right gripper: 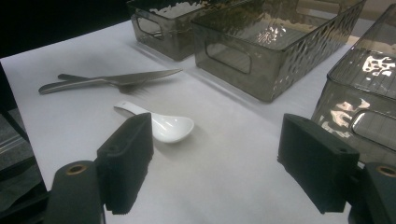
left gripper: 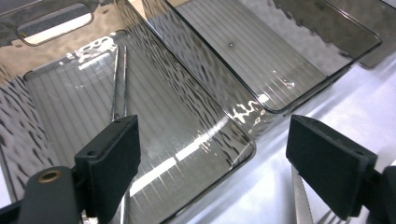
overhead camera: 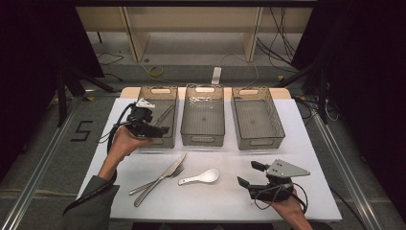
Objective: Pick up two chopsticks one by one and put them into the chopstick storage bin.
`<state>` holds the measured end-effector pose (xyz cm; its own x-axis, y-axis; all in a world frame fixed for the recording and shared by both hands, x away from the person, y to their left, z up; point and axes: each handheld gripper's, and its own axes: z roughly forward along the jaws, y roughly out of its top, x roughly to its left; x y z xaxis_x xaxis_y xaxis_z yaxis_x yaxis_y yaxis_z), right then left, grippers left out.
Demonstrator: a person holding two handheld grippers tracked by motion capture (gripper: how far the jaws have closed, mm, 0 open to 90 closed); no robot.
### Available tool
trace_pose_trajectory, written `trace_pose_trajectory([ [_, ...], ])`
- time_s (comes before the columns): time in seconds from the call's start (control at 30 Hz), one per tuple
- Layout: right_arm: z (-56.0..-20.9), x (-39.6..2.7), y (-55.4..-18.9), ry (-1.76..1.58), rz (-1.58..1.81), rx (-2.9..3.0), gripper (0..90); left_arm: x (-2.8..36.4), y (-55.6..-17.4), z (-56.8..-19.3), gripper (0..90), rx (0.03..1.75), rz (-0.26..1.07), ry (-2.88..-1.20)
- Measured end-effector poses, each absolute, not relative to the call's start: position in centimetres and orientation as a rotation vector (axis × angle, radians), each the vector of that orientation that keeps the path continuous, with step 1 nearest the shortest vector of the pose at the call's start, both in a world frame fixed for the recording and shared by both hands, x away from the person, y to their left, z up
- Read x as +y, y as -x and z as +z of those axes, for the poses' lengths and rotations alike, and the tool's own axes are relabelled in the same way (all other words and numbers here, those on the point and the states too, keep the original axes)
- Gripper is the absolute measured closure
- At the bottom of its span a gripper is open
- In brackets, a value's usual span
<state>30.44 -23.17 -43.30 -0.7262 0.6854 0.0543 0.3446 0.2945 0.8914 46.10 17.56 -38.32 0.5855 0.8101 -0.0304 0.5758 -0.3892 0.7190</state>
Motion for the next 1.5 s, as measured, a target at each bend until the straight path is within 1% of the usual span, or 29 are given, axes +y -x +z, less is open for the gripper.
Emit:
trace_pose_trajectory([
  [0.5, -43.2, -23.2, -30.4, -0.93, 1.405, 2.22, 27.1, 15.9, -44.0, -38.8, 15.8, 1.002, 0.388, -2.164],
  [0.8, -43.2, -23.4, -30.4, -0.948, 1.424, 2.207, 25.1, 14.8, -42.8, -39.3, 15.6, 0.925, 0.364, -2.189],
  [0.93, -43.2, -23.4, -30.5, -0.943, 1.444, 2.198, 25.0, 14.4, -42.3, -39.8, 15.6, 0.909, 0.314, -2.176],
  [1.0, -43.2, -23.5, -30.5, -0.95, 1.446, 2.196, 24.0, 14.1, -42.0, -40.3, 15.6, 0.886, 0.307, -2.204],
  [1.5, -43.1, -23.8, -30.6, -0.952, 1.48, 2.168, 22.1, 13.0, -40.5, -41.2, 15.6, 0.843, 0.249, -2.233],
])
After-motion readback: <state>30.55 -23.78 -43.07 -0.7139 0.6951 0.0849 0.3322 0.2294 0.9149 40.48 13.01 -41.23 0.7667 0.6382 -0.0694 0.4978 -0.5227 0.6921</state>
